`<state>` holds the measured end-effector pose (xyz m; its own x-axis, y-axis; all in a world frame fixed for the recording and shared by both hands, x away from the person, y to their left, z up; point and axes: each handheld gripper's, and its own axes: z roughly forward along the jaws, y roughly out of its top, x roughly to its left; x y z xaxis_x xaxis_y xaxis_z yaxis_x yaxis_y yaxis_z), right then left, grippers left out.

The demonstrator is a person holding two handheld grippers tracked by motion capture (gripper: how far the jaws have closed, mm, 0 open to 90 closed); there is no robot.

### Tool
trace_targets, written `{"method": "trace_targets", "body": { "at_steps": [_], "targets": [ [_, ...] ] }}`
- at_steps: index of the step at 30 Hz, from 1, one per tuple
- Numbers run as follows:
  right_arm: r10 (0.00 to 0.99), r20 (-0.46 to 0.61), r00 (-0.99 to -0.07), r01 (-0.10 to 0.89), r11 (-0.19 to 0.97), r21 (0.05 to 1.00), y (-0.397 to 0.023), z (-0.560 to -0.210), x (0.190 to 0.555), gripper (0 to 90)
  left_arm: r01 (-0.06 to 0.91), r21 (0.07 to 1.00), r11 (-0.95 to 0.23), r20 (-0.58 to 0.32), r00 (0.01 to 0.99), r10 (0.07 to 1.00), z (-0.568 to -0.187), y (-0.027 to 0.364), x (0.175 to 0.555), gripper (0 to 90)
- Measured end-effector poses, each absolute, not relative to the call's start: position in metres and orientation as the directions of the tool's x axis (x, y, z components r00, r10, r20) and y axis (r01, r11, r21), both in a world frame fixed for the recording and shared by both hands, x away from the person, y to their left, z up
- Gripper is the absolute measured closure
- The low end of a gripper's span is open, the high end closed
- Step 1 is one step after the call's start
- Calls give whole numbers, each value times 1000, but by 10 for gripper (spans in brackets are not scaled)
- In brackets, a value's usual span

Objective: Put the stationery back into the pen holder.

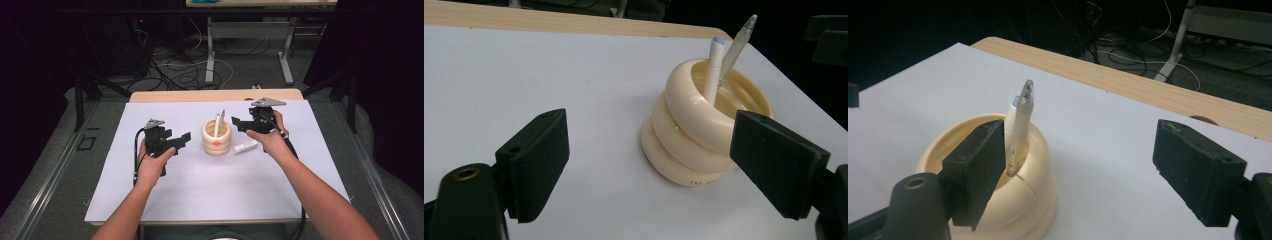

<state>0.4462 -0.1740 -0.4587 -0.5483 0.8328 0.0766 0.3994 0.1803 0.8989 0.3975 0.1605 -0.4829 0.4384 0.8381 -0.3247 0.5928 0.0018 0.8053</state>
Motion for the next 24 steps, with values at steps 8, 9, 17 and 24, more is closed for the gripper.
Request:
{"method": "trace_targets", "body": {
  "at_steps": [8,9,17,24],
  "targets": [
    [816,41,-576,419,252,872,-183,-458,448,213,594,804,4,-328,439,837,-483,162,398,161],
    [809,27,-587,415,272,868,-185,-458,448,213,594,804,5,-329,438,837,-483,162,398,161],
    [781,-68,-621,383,378,843,-193,-455,450,159,590,808,9,-329,436,838,-483,162,398,161],
    [707,-182,-684,327,520,789,-195,-454,452,161,584,812,-2,-317,443,839,-482,163,397,161]
  ]
}}
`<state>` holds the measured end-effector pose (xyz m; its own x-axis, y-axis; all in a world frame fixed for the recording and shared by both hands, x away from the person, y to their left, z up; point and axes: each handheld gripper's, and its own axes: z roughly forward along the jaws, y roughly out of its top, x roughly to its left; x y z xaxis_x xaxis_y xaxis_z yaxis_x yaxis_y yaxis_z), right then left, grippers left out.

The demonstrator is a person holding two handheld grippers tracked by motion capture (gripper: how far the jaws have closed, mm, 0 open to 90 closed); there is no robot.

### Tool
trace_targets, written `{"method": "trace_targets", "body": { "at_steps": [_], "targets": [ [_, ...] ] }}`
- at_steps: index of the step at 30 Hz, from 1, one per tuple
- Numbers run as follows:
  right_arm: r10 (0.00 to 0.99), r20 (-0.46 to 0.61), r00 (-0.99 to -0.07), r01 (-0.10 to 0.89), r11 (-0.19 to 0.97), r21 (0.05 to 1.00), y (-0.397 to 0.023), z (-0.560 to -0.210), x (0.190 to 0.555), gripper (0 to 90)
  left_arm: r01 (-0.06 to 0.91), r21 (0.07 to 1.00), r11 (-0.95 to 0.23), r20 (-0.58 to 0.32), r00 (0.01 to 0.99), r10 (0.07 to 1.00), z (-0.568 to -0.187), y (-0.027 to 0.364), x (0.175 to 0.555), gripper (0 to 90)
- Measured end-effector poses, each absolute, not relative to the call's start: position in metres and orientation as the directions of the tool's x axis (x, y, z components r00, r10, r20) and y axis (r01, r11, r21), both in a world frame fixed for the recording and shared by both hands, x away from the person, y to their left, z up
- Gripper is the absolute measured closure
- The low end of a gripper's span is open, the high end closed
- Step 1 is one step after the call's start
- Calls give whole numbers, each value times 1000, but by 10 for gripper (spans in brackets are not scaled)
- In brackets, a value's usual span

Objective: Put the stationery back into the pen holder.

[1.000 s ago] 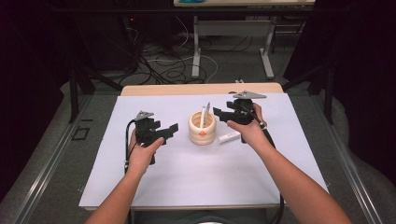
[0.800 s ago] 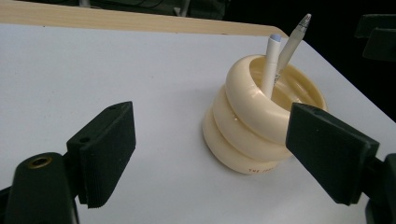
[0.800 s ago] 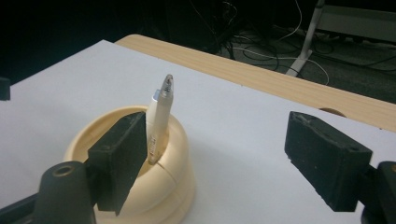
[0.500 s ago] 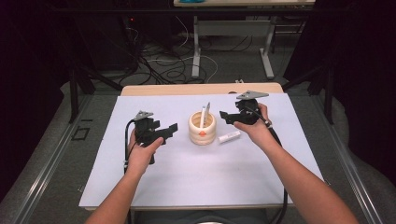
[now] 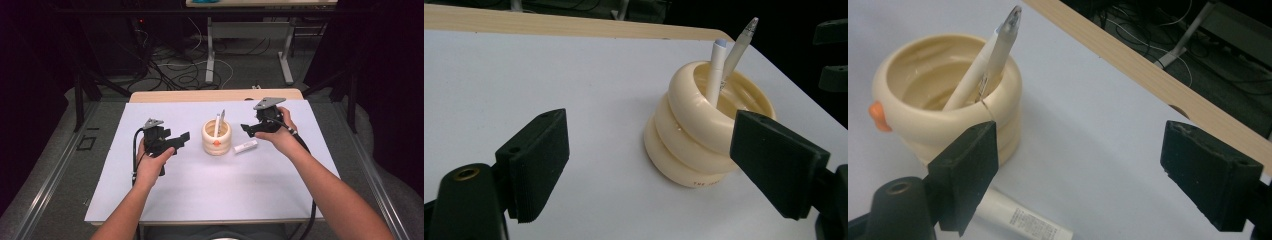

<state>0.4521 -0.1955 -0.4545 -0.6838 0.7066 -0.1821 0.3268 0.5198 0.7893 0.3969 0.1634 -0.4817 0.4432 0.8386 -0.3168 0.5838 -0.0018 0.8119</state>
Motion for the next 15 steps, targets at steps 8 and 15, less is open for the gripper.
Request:
{"method": "trace_targets", "body": {
  "at_steps": [8,15],
  "targets": [
    [575,-317,-754,244,693,679,-191,-460,450,263,579,815,-13,-306,449,840,-481,167,396,161],
    [491,-362,-793,185,759,624,-188,-464,446,352,559,829,-22,-290,461,839,-477,166,393,160]
  ]
}}
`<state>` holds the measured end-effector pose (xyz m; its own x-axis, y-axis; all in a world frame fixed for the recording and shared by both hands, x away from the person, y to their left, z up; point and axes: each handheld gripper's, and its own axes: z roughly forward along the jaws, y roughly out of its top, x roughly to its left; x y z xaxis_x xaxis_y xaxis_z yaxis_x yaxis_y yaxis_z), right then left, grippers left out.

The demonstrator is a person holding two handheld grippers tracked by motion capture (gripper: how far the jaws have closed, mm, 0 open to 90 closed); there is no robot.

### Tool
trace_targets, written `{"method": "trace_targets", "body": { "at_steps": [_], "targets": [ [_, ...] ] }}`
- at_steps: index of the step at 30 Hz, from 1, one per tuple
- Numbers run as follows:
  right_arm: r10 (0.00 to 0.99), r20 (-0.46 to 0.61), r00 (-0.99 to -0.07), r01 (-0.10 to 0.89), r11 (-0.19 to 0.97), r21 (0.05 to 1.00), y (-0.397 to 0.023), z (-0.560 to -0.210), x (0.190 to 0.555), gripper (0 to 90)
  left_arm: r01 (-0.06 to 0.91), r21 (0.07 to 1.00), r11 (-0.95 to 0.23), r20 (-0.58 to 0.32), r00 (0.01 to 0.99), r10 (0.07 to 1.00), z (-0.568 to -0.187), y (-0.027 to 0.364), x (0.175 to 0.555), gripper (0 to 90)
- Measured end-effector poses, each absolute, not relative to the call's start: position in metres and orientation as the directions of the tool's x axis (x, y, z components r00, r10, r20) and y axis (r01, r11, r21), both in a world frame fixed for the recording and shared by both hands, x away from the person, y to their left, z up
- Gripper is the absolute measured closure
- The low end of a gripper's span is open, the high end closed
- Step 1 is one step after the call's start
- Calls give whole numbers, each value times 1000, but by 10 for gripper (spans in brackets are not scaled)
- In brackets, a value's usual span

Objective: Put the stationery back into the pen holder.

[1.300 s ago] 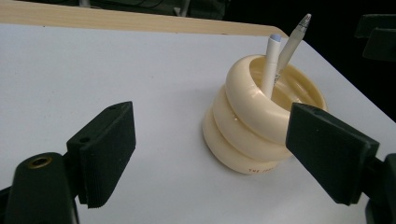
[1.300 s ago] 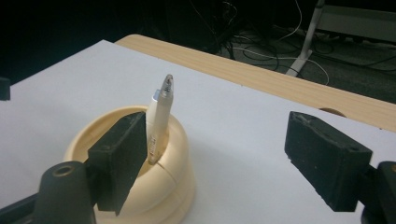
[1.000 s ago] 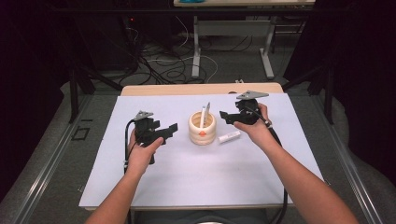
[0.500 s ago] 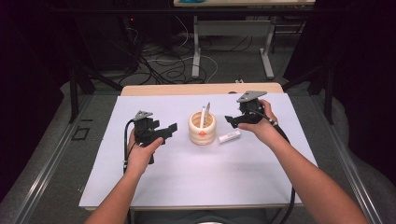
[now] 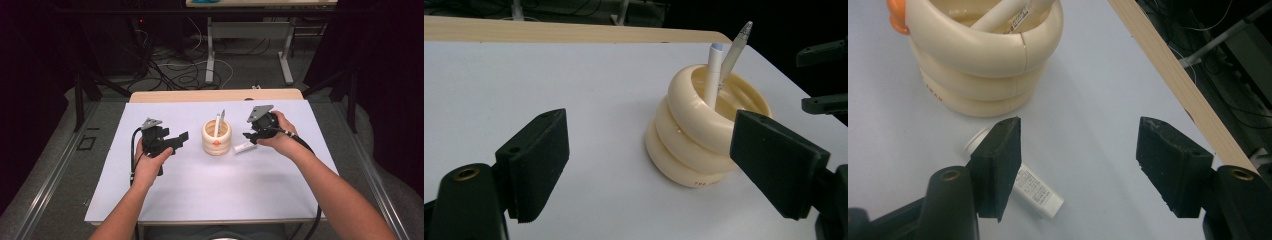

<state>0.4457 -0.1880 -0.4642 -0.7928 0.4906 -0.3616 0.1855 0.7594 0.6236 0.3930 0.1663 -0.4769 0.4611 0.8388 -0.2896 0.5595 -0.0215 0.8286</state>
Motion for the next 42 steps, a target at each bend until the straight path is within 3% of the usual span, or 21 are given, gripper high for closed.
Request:
{"method": "trace_targets", "body": {
  "at_steps": [15,29,34,35,38,40,42],
  "targets": [
    [279,-441,-853,38,876,480,-175,-483,442,375,565,819,-97,-246,499,831,-486,164,384,156],
    [17,-511,-859,-130,959,252,-163,-492,438,469,561,820,-115,-226,500,836,-493,172,383,157],
    [-34,-493,-869,-157,965,211,-160,-491,438,469,566,817,-111,-228,493,840,-494,175,383,157],
    [-38,-518,-855,-190,951,244,-159,-496,440,473,565,817,-111,-228,494,839,-495,175,383,157],
    [-97,-489,-867,-198,967,160,-157,-493,440,480,567,816,-111,-227,491,841,-495,177,383,157],
    [-99,-525,-845,-239,949,207,-156,-500,442,492,569,815,-108,-229,488,842,-496,177,383,157],
    [-117,-475,-872,-212,965,153,-154,-497,441,500,570,815,-108,-229,486,843,-496,177,384,156]
  ]
}}
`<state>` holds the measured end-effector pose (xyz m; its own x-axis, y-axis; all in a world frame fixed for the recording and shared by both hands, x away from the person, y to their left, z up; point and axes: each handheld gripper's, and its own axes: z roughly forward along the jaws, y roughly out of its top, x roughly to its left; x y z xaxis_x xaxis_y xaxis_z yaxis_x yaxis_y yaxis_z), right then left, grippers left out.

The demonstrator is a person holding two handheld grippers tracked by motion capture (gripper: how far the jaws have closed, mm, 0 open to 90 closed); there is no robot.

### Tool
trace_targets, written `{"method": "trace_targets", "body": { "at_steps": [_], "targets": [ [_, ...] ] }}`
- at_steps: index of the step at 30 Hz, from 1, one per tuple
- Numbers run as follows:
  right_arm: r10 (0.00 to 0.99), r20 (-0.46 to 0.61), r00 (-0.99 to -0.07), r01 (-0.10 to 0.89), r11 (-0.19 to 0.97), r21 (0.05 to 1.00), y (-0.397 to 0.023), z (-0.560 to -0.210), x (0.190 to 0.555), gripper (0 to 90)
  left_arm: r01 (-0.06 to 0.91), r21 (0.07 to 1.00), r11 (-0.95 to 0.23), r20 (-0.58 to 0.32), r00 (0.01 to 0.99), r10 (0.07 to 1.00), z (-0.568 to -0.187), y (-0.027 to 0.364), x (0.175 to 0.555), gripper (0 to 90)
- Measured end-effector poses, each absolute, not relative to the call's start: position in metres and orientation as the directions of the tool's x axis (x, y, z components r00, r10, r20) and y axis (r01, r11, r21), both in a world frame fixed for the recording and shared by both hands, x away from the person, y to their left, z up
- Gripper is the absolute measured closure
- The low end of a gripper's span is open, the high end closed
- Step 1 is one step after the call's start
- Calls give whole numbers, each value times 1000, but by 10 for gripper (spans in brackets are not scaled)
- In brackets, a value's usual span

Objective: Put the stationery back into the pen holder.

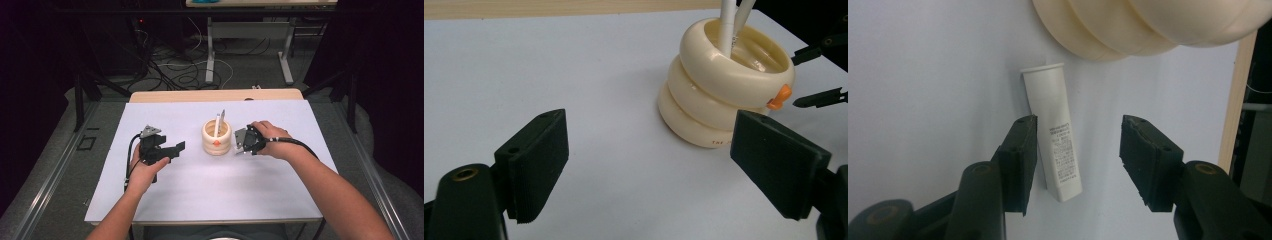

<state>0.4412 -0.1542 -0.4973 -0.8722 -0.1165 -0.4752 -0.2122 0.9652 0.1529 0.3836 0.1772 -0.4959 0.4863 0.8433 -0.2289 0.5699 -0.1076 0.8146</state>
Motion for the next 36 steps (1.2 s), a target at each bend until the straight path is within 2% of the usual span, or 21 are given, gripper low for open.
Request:
{"method": "trace_targets", "body": {
  "at_steps": [1,2,3,5,6,7,9,11,20,24,25,36],
  "targets": [
    [-103,-502,-859,-228,954,193,-154,-502,442,501,570,814,-108,-228,486,844,-496,177,384,157],
    [-127,-443,-887,-199,973,119,-152,-497,441,506,571,814,-108,-229,485,844,-497,177,384,157],
    [-149,-441,-885,-211,973,96,-151,-497,442,513,572,813,-109,-228,486,844,-497,177,384,156],
    [-116,-503,-856,-248,947,204,-151,-510,443,530,572,812,-111,-229,488,842,-498,177,384,157],
    [-149,-441,-885,-219,969,112,-149,-504,442,535,573,812,-112,-228,488,842,-498,177,384,157],
    [-173,-427,-887,-224,972,74,-148,-502,443,538,573,812,-113,-228,488,842,-498,177,384,157],
    [-159,-468,-869,-253,957,145,-147,-511,442,545,572,812,-114,-226,488,843,-498,177,385,157],
    [-186,-433,-882,-250,963,96,-144,-510,442,548,573,812,-111,-227,486,844,-499,178,385,157],
    [-199,-451,-870,-281,952,122,-138,-523,445,564,577,809,-111,-228,483,845,-500,179,386,157],
    [-203,-414,-887,-262,961,91,-135,-523,445,572,578,808,-109,-230,481,846,-500,179,386,157],
    [-205,-437,-876,-279,954,110,-135,-526,446,573,578,809,-108,-230,480,846,-500,179,386,157],
    [-219,-432,-875,-285,954,94,-134,-528,449,589,578,809,-109,-229,480,847,-500,180,386,157]
  ]
}}
